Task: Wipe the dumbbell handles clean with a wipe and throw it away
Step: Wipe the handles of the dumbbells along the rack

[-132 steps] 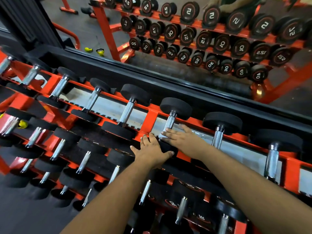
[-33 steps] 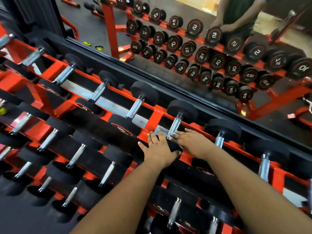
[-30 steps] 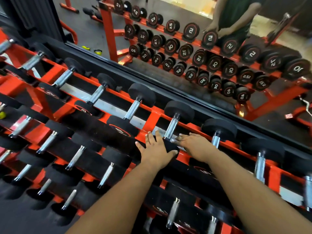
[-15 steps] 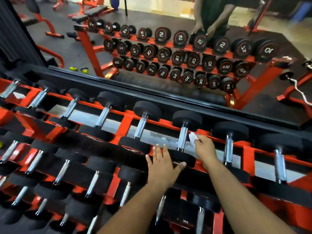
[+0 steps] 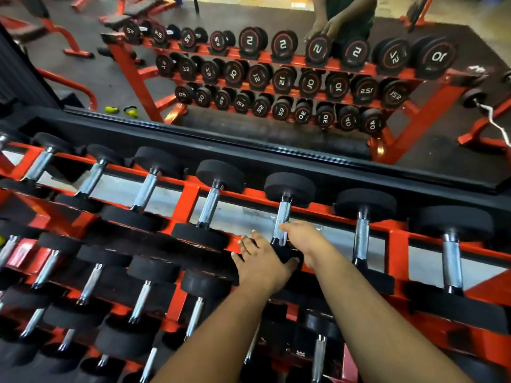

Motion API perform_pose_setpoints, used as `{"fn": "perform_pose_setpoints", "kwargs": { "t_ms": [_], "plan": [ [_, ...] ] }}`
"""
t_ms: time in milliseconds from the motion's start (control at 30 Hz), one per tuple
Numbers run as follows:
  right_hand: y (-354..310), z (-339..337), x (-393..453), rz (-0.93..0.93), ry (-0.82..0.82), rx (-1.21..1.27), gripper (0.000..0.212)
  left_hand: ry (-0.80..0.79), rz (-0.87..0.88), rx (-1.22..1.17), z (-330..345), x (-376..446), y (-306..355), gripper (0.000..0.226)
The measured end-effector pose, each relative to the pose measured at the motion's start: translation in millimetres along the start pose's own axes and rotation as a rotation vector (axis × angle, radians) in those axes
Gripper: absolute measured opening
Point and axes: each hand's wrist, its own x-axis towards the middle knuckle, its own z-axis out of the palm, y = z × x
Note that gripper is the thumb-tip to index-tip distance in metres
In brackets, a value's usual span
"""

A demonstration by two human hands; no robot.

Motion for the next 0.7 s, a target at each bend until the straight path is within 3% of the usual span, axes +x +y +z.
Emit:
{"fn": "perform_pose_setpoints", "kwargs": {
  "t_ms": [167,300,567,700],
  "plan": [
    [-8,-1,4,0.111,-0.068,0.036,0.026,-0.033,-0.018,0.013,-3,0,1,0.129],
    [-7,-14,7,0.078,-0.118,0.13,0.025,-0.032,-0.023,0.015,-2,2,0,0.129],
    [-15,-9,19,0.099,-0.086,0.105,0.042,-0.07,-0.035,0.03,-6,2,2,0.128],
    [-23,-14,28,0.033,-0.058,0.235,0.036,-0.061,-0.037,0.038,-6,2,3,0.129]
  ]
}}
